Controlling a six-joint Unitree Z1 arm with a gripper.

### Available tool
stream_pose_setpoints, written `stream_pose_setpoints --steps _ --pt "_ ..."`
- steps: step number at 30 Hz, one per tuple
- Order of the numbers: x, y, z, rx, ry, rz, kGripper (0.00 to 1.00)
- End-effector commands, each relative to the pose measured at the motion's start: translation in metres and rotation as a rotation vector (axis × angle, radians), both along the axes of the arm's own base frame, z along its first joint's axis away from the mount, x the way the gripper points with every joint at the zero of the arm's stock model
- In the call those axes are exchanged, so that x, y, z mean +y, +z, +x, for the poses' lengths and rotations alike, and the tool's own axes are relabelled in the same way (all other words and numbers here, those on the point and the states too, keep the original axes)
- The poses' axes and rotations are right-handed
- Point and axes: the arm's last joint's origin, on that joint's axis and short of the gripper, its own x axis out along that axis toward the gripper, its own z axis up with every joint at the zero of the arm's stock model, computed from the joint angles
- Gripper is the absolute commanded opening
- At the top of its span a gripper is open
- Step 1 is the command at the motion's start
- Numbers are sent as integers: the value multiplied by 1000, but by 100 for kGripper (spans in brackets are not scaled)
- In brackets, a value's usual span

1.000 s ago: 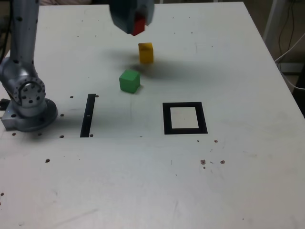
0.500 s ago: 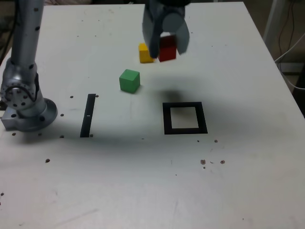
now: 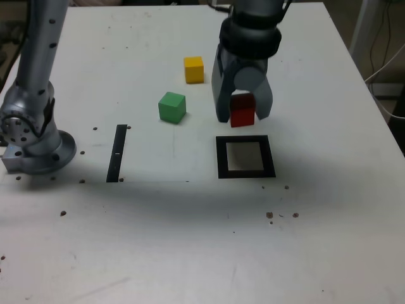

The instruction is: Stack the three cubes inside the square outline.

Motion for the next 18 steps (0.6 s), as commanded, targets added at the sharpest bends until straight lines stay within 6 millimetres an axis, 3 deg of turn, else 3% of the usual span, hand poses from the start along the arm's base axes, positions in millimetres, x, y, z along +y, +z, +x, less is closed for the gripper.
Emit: stream_pose_setpoints --steps 1,18 --pt "-1 -9 1 8 -5 2 22" --pt "-30 -32 -7 18 -38 -8 23"
